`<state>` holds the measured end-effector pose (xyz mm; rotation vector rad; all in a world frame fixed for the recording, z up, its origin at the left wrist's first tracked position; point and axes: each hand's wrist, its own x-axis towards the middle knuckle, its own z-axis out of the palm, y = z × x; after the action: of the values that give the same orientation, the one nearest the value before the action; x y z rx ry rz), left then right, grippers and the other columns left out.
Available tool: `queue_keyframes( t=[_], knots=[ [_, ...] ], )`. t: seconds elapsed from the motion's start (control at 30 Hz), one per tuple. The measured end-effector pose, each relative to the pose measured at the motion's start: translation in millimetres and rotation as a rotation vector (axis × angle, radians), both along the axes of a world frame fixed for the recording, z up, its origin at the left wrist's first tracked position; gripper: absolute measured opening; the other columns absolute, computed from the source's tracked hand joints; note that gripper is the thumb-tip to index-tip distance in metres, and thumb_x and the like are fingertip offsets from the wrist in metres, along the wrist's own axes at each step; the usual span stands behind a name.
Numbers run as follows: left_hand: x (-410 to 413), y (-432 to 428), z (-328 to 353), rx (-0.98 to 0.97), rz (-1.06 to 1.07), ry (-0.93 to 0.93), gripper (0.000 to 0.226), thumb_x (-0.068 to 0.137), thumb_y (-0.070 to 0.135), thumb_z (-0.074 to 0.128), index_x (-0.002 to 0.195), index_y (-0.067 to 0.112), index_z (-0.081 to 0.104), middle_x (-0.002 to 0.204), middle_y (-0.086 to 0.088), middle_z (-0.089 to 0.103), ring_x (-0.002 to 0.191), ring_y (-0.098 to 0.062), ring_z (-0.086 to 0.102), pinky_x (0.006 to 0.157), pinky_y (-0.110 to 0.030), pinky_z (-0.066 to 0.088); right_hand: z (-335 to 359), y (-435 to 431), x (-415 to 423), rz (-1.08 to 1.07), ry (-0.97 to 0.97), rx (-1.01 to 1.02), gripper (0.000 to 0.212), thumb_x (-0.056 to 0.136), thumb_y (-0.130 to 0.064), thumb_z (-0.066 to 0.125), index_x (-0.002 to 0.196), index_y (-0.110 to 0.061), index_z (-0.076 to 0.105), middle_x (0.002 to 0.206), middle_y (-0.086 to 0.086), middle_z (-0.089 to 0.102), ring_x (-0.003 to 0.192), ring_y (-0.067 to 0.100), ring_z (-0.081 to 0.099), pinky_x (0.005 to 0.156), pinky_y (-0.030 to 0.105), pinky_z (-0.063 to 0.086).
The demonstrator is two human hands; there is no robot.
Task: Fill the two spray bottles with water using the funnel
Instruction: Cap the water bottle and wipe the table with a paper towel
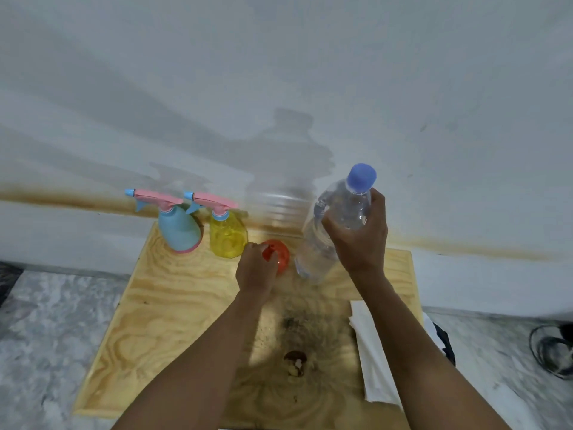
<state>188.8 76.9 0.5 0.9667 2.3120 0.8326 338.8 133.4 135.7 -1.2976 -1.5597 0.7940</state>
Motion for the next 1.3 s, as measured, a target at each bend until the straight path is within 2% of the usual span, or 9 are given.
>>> queue_keyframes(
  t=[0.13, 0.37, 0.53, 0.67, 0.8, 0.93, 1.07, 1.17, 1.3],
  knots=[
    [-7, 20, -12, -0.01, -0.029, 0.023, 0.032, 0.095, 0.029, 0.058, 0.126, 0.021, 0.066, 0.12, -0.007, 0.058, 0.113, -0.025, 0.058, 0.089, -0.035, 0.047, -3, 12, -11, -0.015, -0.001, 0.002, 0.064, 0.065, -0.042, 0.074, 0.12, -0.023, 0.048, 0.107, -0.003, 0.057, 0.095, 0.018, 0.056, 0.08, 0.025, 0.048],
    [-8, 29, -20, -0.008, -0.045, 0.047, 0.033, 0.098, 0.026, 0.055, 0.128, 0.015, 0.064, 0.123, -0.009, 0.059, 0.114, -0.027, 0.057, 0.09, -0.037, 0.047, -9, 20, -23, -0.055, 0.015, -0.056, 0.067, 0.063, -0.039, 0.076, 0.121, -0.021, 0.049, 0.109, -0.002, 0.058, 0.1, 0.019, 0.057, 0.088, 0.038, 0.051],
    [-9, 29, -23, -0.006, -0.062, 0.053, 0.033, 0.097, 0.028, 0.056, 0.126, 0.016, 0.064, 0.121, -0.008, 0.059, 0.112, -0.027, 0.058, 0.088, -0.038, 0.049, -11, 19, -26, -0.063, 0.001, -0.043, 0.069, 0.067, -0.038, 0.079, 0.125, -0.019, 0.048, 0.113, -0.002, 0.057, 0.103, 0.018, 0.055, 0.091, 0.039, 0.049],
    [-9, 26, -25, -0.005, -0.056, 0.012, 0.04, 0.094, 0.031, 0.06, 0.132, 0.018, 0.059, 0.125, -0.006, 0.056, 0.116, -0.028, 0.058, 0.091, -0.041, 0.051, -12, 21, -20, -0.015, -0.051, -0.073, 0.078, 0.07, -0.053, 0.079, 0.131, -0.022, 0.043, 0.122, -0.004, 0.056, 0.113, 0.015, 0.056, 0.095, 0.042, 0.05],
    [-1, 7, -23, 0.03, -0.064, -0.035, 0.055, 0.091, 0.035, 0.063, 0.142, 0.024, 0.047, 0.13, -0.004, 0.051, 0.116, -0.025, 0.058, 0.089, -0.04, 0.051, -6, 10, 3, 0.075, -0.159, -0.1, 0.106, 0.066, -0.071, 0.072, 0.15, -0.024, 0.027, 0.146, -0.007, 0.043, 0.132, 0.006, 0.043, 0.102, 0.022, 0.041],
    [29, -38, -27, -0.088, -0.156, -0.028, 0.067, 0.091, 0.042, 0.06, 0.15, 0.025, 0.035, 0.147, -0.001, 0.04, 0.13, -0.021, 0.047, 0.098, -0.038, 0.048, -16, -22, 57, 0.008, -0.206, 0.026, 0.069, 0.082, -0.054, 0.068, 0.139, -0.022, 0.046, 0.129, -0.009, 0.055, 0.12, 0.005, 0.054, 0.094, 0.017, 0.044],
    [80, -82, -34, -0.122, -0.32, 0.0, 0.061, 0.09, 0.044, 0.06, 0.144, 0.019, 0.045, 0.148, -0.001, 0.041, 0.135, -0.02, 0.043, 0.107, -0.035, 0.043, -49, -58, 127, -0.041, -0.342, -0.104, 0.029, 0.09, -0.038, 0.065, 0.116, -0.027, 0.064, 0.105, -0.017, 0.063, 0.098, 0.003, 0.058, 0.082, 0.022, 0.049],
    [115, -99, -40, -0.201, -0.422, 0.054, 0.066, 0.089, 0.051, 0.059, 0.146, 0.021, 0.044, 0.153, -0.004, 0.036, 0.142, -0.021, 0.034, 0.116, -0.035, 0.034, -82, -83, 169, -0.034, -0.471, -0.237, 0.016, 0.091, -0.037, 0.066, 0.105, -0.032, 0.068, 0.102, -0.019, 0.065, 0.094, 0.002, 0.056, 0.079, 0.02, 0.048],
    [138, -105, -42, -0.292, -0.494, 0.189, 0.069, 0.087, 0.053, 0.06, 0.147, 0.024, 0.043, 0.156, -0.008, 0.024, 0.146, -0.026, 0.021, 0.122, -0.037, 0.019, -126, -110, 204, 0.001, -0.586, -0.414, 0.015, 0.087, -0.042, 0.068, 0.1, -0.036, 0.071, 0.11, -0.009, 0.067, 0.103, 0.012, 0.059, 0.08, 0.031, 0.051]
  ],
)
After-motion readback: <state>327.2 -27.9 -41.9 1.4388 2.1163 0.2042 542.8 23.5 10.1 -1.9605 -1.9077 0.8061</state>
